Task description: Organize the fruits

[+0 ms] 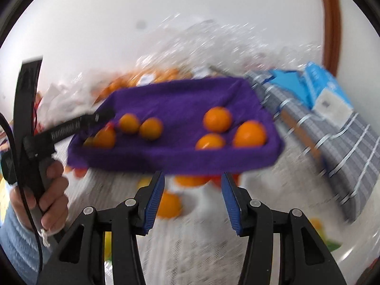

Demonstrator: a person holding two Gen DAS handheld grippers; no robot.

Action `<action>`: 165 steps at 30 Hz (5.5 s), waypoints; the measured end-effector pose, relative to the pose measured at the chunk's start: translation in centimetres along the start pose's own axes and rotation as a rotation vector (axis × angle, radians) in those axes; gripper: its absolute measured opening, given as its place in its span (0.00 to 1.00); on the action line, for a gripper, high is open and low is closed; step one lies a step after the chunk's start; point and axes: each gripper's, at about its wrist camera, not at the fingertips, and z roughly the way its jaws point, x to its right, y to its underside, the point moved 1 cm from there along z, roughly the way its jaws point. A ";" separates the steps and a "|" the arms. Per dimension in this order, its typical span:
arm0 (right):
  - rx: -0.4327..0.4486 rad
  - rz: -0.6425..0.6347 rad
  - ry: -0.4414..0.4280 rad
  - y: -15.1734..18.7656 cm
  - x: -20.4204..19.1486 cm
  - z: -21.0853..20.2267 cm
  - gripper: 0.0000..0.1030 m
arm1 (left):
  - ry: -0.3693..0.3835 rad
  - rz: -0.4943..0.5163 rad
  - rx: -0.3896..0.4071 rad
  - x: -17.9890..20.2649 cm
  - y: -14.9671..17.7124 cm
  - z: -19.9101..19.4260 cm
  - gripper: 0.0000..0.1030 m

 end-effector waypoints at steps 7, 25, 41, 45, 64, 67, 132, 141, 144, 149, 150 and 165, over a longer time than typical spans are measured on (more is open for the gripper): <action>-0.069 -0.041 -0.017 2.1 -2.2 2.1 0.48 | 0.003 0.014 0.011 -0.8 2.2 -3.4 0.53; 0.000 0.118 0.077 3.6 6.2 -0.8 0.39 | 0.157 0.248 -0.202 7.5 6.9 -1.1 0.53; 0.029 0.135 0.066 3.7 6.5 -1.3 0.38 | 0.155 0.151 -0.250 7.9 7.1 0.7 0.25; 0.006 0.129 0.087 3.5 6.3 -1.0 0.38 | 0.180 0.120 -0.206 6.7 6.2 -1.1 0.25; 0.143 0.125 0.067 -8.6 6.1 -2.8 0.39 | 0.001 -0.063 -0.012 -3.6 -4.6 -4.2 0.25; 0.155 0.121 0.044 -10.1 5.5 -1.6 0.39 | -0.002 -0.064 -0.016 -3.2 -5.0 -2.2 0.25; 0.184 0.038 0.177 1.2 -1.4 -18.5 0.98 | -0.176 0.190 0.045 6.3 4.9 -18.3 0.90; 0.204 0.038 0.194 2.6 -1.5 -22.2 0.98 | -0.167 0.165 0.084 7.6 5.6 -21.8 0.91; 0.212 0.043 0.194 2.8 -1.5 -22.8 0.98 | -0.160 0.163 0.086 7.9 5.7 -22.1 0.91; 0.219 0.049 0.195 3.0 -1.3 -23.3 0.98 | -0.171 0.179 0.091 8.3 5.8 -22.3 0.91; 0.219 0.050 0.195 3.0 -1.3 -23.3 0.98 | -0.173 0.179 0.095 8.3 5.9 -22.4 0.91; 0.213 0.051 0.203 3.1 -1.3 -23.4 0.98 | -0.159 0.162 0.097 8.0 5.9 -22.8 0.91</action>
